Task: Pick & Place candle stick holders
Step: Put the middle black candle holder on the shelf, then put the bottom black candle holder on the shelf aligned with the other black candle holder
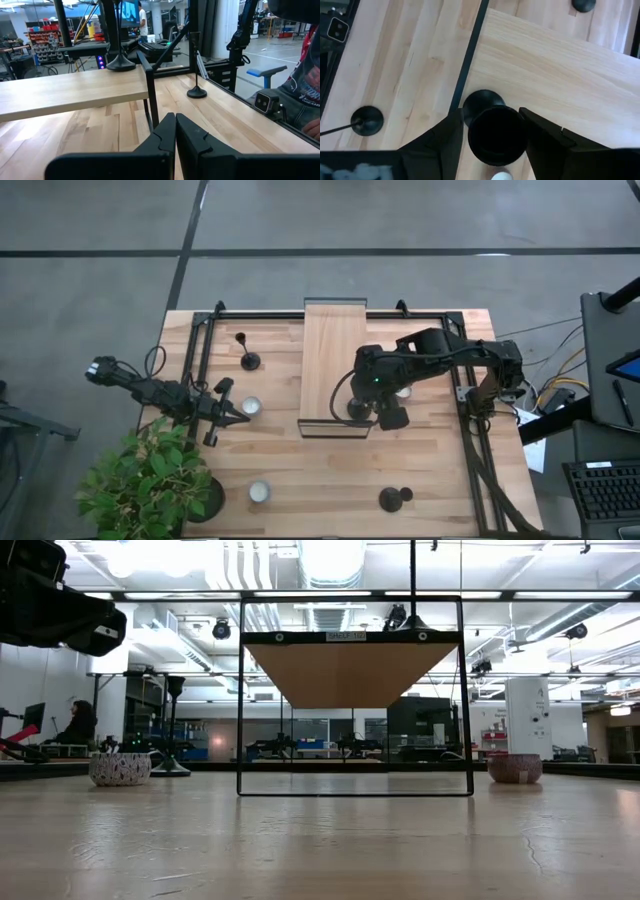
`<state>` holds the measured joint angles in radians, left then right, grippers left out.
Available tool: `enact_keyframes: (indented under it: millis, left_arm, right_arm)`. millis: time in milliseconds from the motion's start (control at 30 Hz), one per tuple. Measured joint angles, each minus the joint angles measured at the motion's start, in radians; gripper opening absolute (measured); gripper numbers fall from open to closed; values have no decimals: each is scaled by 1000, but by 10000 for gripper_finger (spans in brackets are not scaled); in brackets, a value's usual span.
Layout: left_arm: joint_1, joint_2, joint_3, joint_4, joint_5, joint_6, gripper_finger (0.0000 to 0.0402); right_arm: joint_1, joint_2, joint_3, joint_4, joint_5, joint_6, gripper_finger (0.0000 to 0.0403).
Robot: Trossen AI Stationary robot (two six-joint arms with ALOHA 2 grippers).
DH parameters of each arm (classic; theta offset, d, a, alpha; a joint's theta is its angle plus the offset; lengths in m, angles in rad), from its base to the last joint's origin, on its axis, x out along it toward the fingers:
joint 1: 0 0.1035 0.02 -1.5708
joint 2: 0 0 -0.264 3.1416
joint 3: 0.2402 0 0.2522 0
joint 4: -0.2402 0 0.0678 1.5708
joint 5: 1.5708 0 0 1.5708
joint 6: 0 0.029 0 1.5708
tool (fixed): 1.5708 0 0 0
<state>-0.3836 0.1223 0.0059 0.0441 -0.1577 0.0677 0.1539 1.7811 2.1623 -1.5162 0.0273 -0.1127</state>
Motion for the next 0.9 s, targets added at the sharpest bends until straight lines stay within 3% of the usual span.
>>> enact_keyframes:
  millis: [500, 900]
  left_arm:
    - [0, 0, 0, 0, 0, 0, 10]
    - [0, 0, 0, 0, 0, 0, 10]
  right_arm:
    - [-5, 4, 12, 13, 81, -44, 288]
    - [-6, -1, 131, -55, 131, -25, 339]
